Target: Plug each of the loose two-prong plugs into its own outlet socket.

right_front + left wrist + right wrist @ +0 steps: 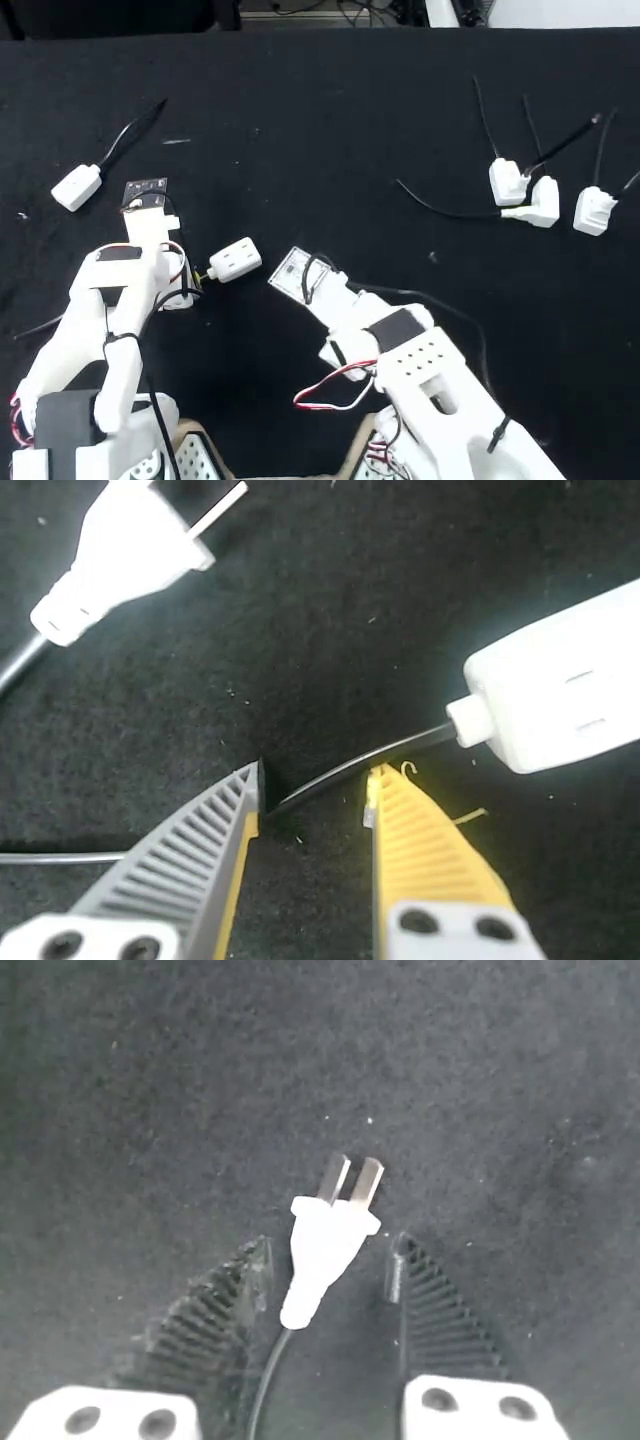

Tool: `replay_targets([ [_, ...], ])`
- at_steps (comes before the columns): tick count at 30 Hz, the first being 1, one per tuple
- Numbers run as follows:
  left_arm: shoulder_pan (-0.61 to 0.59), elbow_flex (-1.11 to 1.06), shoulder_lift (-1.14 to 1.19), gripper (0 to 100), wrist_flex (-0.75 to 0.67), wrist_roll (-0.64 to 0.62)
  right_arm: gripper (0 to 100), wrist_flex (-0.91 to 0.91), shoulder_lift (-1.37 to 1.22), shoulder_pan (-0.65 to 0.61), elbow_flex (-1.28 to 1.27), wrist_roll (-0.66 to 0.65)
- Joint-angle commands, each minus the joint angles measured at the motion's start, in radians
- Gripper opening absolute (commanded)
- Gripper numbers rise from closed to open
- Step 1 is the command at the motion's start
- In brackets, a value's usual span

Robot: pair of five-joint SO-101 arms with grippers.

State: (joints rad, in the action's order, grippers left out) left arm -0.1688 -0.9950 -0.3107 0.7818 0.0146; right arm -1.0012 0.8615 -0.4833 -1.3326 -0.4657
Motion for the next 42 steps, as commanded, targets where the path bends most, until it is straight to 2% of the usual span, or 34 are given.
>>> replay_targets([
  [1, -0.024, -0.005, 0.012, 17, -0.026, -0.014, 17.0, 0.023, 0.016, -0.011, 0.004, 0.011],
  [11, -0.024, -0.005, 0.012, 17, -0.025, -0.014, 16.9, 0.023, -0.025, -0.003, 0.013, 0.005],
  [17, -0.024, -0.005, 0.012, 17, -0.025, -0.014, 16.7, 0.057, -0.234, 0.12, 0.099, 0.003],
  [21, -0.024, -0.005, 0.012, 17, -0.025, -0.014, 16.5, 0.058, -0.302, 0.13, 0.131, 0.002],
  [24, -0.024, -0.005, 0.012, 17, -0.025, -0.012, 13.2, 0.06, -0.303, 0.132, 0.14, 0.002],
  [27, -0.024, -0.005, 0.012, 17, -0.025, -0.012, 0.4, 0.077, -0.303, 0.135, 0.165, 0.009],
  [28, -0.024, -0.005, 0.012, 17, -0.025, -0.012, 2.6, 0.078, -0.302, 0.135, 0.173, 0.009],
  [38, -0.024, -0.005, 0.012, 17, -0.025, -0.011, 1.1, 0.086, -0.154, 0.13, 0.151, 0.011],
  [42, -0.024, -0.005, 0.012, 17, -0.025, -0.009, 1.3, 0.161, -0.145, 0.13, 0.099, 0.012],
])
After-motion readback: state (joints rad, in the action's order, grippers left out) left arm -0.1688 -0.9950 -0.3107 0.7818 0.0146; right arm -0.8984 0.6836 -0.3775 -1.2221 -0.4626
